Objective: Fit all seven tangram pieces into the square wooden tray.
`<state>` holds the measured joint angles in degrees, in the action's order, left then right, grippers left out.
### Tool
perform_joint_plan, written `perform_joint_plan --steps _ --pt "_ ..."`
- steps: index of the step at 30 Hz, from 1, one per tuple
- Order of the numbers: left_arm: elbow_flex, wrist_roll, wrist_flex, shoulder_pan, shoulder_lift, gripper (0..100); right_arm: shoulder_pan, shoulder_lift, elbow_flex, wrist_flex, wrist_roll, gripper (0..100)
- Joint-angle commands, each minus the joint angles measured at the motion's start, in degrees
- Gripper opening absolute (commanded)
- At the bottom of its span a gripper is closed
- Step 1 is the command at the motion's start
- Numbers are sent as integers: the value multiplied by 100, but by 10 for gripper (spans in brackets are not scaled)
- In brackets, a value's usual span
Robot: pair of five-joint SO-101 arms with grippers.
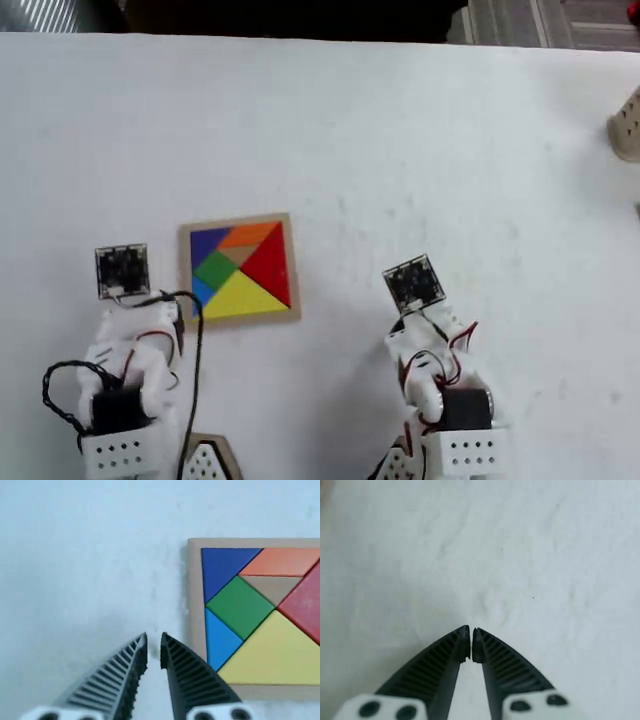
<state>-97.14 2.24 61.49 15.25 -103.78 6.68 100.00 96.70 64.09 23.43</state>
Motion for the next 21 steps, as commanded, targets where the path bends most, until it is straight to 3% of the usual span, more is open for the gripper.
perform_joint_plan --steps 1,8,21 --pt "26 26 378 189 -66 72 31 -66 35 180 53 18" --pt "26 26 1204 180 -66 72 48 -31 35 479 53 18" --pt "26 26 1222 215 -66 72 66 -31 35 479 53 18"
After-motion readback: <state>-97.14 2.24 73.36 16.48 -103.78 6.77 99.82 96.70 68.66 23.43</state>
